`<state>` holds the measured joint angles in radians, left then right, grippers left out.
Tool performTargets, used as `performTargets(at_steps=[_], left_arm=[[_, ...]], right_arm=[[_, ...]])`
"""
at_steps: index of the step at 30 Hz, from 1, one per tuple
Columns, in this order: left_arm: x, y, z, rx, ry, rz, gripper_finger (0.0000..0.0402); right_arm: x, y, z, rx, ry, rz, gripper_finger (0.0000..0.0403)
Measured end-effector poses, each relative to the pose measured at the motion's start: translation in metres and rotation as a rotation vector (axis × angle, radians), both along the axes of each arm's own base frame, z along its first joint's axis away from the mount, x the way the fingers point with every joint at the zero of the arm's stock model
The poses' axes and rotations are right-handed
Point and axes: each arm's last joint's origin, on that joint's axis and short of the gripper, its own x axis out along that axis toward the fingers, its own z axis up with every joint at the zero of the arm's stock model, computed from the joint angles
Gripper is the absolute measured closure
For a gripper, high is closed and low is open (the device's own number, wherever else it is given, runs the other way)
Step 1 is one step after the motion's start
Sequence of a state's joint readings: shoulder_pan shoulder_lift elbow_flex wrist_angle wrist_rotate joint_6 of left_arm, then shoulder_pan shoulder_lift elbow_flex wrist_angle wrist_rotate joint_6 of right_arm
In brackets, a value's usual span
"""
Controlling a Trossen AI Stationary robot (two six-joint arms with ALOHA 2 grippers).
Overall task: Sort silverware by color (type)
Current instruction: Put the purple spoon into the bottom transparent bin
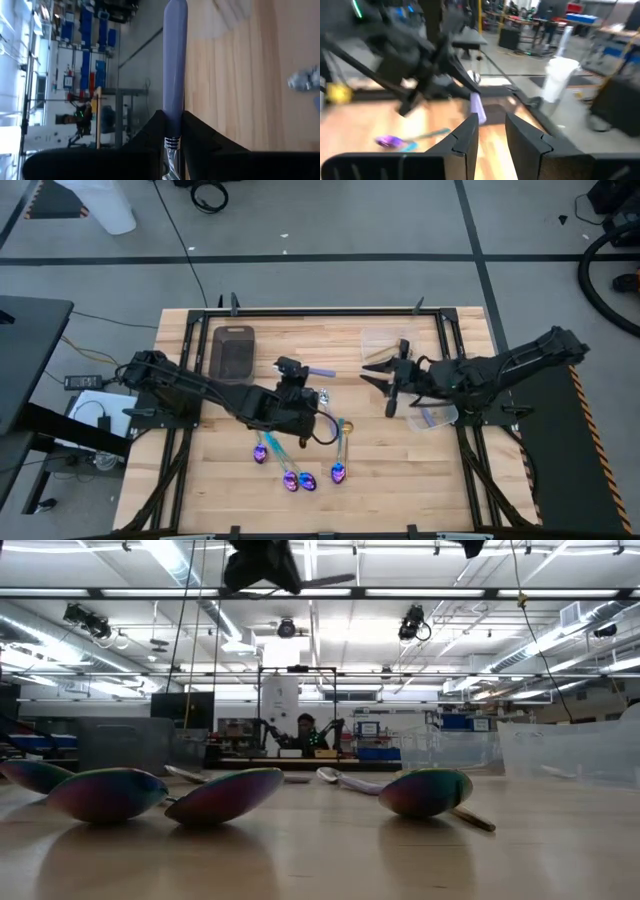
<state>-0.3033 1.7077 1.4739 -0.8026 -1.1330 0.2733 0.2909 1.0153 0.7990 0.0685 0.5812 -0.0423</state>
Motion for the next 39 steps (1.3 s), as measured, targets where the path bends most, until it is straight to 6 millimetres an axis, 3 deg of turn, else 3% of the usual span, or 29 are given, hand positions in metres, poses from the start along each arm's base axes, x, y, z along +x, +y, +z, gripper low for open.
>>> performTargets(at_steps=[10,17,24,32,39], left_arm=[[0.025,0.015,0.016,0.016,-0.073,-0.081,0.0349],[0.034,0.037,0.02,-0.018,-0.094,-0.112,0.0349],[0.042,0.051,0.026,-0.06,-0.152,-0.181,0.0349],[0.047,0.052,0.028,-0.083,-0.134,-0.314,0.0349],[0.047,0.051,0.028,-0.086,-0.127,-0.331,0.0349]], right_arm=[[0.001,0.01,-0.003,-0.214,0.07,-0.077,0.0292],[-0.005,0.028,0.003,-0.302,0.039,-0.041,0.027],[-0.001,0.032,-0.002,-0.365,0.084,-0.119,0.0249],[0.013,0.039,-0.015,-0.531,0.185,-0.286,0.0204],[0.02,0.042,-0.021,-0.586,0.222,-0.281,0.0202]])
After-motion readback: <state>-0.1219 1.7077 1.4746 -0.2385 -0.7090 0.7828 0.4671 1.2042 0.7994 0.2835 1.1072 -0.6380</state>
